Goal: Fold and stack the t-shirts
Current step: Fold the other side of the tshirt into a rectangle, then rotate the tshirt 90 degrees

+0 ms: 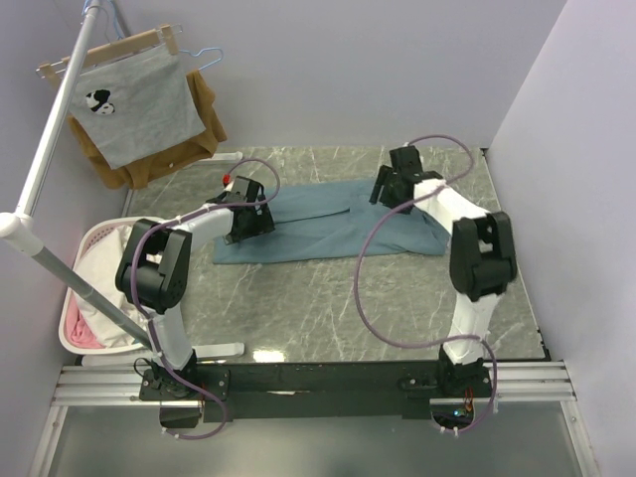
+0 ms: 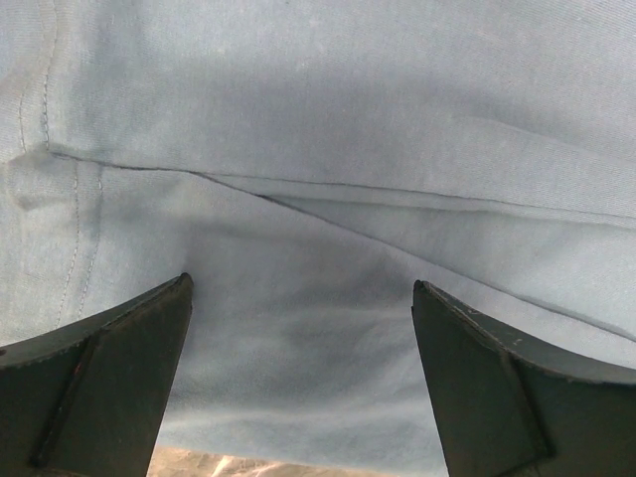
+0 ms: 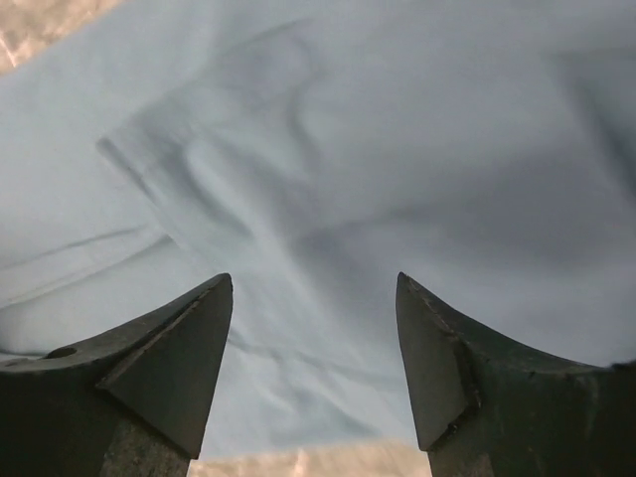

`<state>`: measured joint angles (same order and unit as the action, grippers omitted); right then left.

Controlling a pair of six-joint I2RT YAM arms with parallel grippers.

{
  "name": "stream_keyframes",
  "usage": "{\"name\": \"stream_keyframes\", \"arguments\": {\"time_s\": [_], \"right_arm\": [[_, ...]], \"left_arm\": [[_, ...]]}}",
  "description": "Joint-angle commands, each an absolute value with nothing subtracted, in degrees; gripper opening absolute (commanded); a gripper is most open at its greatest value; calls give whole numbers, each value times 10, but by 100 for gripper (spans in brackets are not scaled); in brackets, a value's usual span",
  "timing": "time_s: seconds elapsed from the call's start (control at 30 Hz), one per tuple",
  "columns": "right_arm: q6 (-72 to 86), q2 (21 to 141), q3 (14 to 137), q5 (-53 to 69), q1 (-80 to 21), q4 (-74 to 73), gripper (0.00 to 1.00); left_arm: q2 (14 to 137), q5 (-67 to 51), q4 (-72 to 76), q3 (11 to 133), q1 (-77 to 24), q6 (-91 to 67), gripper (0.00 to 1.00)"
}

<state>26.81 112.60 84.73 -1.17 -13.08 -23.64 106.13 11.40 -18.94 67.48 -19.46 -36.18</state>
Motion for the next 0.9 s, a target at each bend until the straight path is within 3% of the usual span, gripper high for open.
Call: {"name": "stream_keyframes", "arguments": {"time_s": [0.0,0.23,0.5,0.87], "right_arm": [[279,1014,779,-112,-107,-200,74],[294,1032,736,-54,-70,-202,74],[316,1077,723,-2,-39,-188,74],[315,1146,841,-145,-34,-358,74]], "left_arm": [[1049,119,-190,698,-197,-347,98],[1067,154,-180,759,-192,-334,99],[1153,67,-156,846,-180,-303,99],[1138,80,-182,700,-180,-342,96]]}}
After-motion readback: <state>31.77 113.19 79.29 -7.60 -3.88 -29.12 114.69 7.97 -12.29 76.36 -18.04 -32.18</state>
